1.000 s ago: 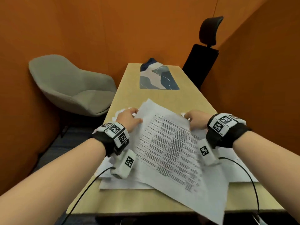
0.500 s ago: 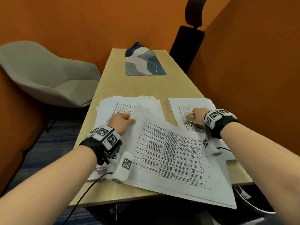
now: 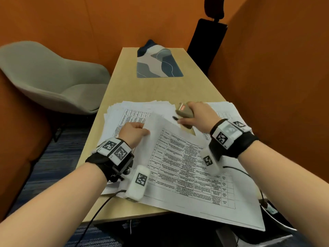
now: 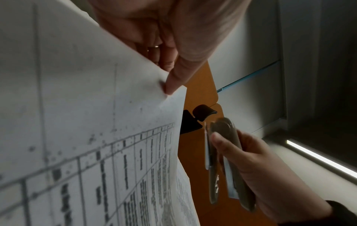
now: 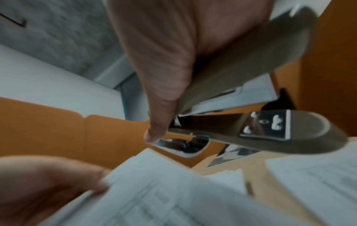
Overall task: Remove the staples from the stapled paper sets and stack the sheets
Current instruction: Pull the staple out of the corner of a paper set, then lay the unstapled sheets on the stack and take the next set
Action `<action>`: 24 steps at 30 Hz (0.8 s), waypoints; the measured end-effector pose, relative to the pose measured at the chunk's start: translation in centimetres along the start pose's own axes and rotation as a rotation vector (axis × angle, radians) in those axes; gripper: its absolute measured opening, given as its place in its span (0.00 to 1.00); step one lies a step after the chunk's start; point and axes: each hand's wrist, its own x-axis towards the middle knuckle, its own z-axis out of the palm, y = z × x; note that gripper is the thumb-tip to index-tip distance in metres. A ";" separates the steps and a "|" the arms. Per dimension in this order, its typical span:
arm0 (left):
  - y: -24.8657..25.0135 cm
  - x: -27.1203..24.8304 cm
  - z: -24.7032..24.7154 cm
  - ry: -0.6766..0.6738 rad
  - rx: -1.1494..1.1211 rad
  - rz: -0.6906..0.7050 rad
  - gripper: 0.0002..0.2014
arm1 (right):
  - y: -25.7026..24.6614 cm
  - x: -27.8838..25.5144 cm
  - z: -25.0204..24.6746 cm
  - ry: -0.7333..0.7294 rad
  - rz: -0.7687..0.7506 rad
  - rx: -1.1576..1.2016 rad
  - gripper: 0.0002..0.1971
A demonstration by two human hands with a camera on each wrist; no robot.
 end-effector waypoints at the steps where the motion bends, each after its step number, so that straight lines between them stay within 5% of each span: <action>1: 0.1 -0.2 0.1 0.000 -0.020 0.008 0.02 | -1.1 -0.6 0.7 -0.024 -0.020 0.006 0.24; 13: -0.6 -2.3 0.2 -0.073 -0.369 -0.027 0.06 | -4.7 -3.5 3.9 0.027 -0.031 0.028 0.25; 24: -0.8 -2.8 0.2 -0.068 -0.421 -0.010 0.10 | -5.5 -4.0 3.0 0.003 -0.069 0.021 0.23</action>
